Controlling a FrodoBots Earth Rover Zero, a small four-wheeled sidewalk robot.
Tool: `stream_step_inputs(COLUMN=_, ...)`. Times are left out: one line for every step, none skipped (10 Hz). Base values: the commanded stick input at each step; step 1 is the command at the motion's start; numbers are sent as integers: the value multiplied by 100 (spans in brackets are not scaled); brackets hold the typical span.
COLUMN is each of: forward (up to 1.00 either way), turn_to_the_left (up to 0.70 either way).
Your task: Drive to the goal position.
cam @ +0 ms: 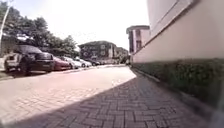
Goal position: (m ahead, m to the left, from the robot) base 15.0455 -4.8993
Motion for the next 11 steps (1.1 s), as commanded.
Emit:
stream_step_inputs(forward=70, turn_to_the_left=0)
stream_step_inputs(forward=70, turn_to_the_left=0)
stream_step_inputs(forward=70, turn_to_the_left=0)
stream_step_inputs(forward=70, turn_to_the_left=0)
stream_step_inputs(forward=70, turn_to_the_left=0)
stream_step_inputs(forward=70, turn_to_the_left=0)
stream_step_inputs(forward=70, turn_to_the_left=0)
stream_step_inputs(forward=70, turn_to_the_left=0)
stream_step_inputs(forward=70, turn_to_the_left=0)
stream_step_inputs(forward=70, turn_to_the_left=0)
stream_step_inputs(forward=70, turn_to_the_left=0)
